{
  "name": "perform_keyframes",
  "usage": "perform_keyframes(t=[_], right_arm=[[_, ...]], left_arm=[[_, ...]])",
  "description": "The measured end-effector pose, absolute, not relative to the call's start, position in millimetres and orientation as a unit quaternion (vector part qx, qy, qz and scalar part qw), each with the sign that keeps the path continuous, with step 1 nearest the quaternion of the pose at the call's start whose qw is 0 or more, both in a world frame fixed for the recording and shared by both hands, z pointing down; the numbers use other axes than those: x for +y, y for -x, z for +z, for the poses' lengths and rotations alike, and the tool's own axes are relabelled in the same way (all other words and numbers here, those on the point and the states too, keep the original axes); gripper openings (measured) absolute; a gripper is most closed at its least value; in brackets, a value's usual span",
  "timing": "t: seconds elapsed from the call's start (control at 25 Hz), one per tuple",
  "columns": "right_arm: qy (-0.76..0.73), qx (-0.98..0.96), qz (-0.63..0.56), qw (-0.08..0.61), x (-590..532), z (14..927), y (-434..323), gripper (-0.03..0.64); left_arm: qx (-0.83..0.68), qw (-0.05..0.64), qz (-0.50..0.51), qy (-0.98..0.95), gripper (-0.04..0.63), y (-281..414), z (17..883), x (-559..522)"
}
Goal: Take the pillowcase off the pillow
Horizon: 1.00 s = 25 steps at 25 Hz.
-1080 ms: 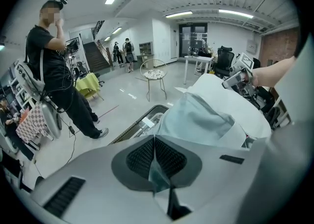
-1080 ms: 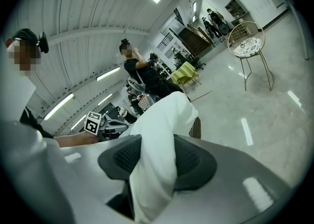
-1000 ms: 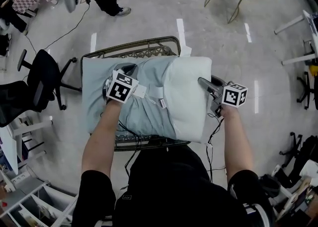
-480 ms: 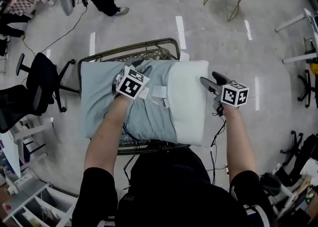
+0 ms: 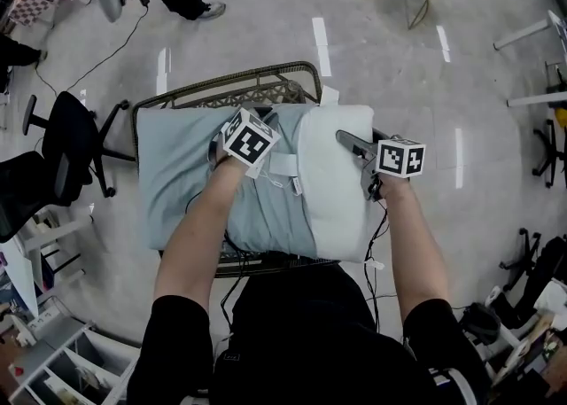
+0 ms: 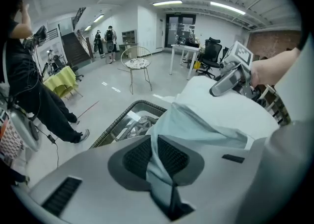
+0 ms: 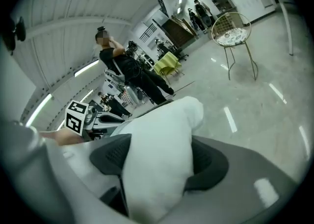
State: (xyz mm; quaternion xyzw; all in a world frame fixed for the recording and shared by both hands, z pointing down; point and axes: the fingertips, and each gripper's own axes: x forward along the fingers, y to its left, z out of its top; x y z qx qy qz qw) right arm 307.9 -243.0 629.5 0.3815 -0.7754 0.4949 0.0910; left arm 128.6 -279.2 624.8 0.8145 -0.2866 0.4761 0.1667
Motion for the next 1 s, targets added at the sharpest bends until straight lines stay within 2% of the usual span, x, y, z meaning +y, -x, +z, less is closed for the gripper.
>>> perform_keyframes(t=[0.12, 0.24, 0.52, 1.0], right_arm=[[-0.380, -0.789, 0.472, 0.101, -233.9, 617.5, -302.5, 0.270], [-0.373, -0.799, 0.464, 0.087, -229.7, 599.8, -304.3, 0.234], [-0.349, -0.818, 0.455, 0.046, -219.1, 556.8, -302.4, 0.204], [-0.309, -0.846, 0.434, 0.022, -217.6, 506.9, -305.7, 0.179]], left_arm=[[-0.286, 0.148, 0.501, -0.803, 0.012, -123.8, 625.7, -271.5], [-0.297, 0.139, 0.508, -0.796, 0.008, -119.2, 618.1, -268.0], [-0.321, 0.114, 0.503, -0.794, 0.008, -88.4, 582.9, -257.1], [-0.370, 0.141, 0.463, -0.793, 0.008, -31.2, 532.6, -240.6]])
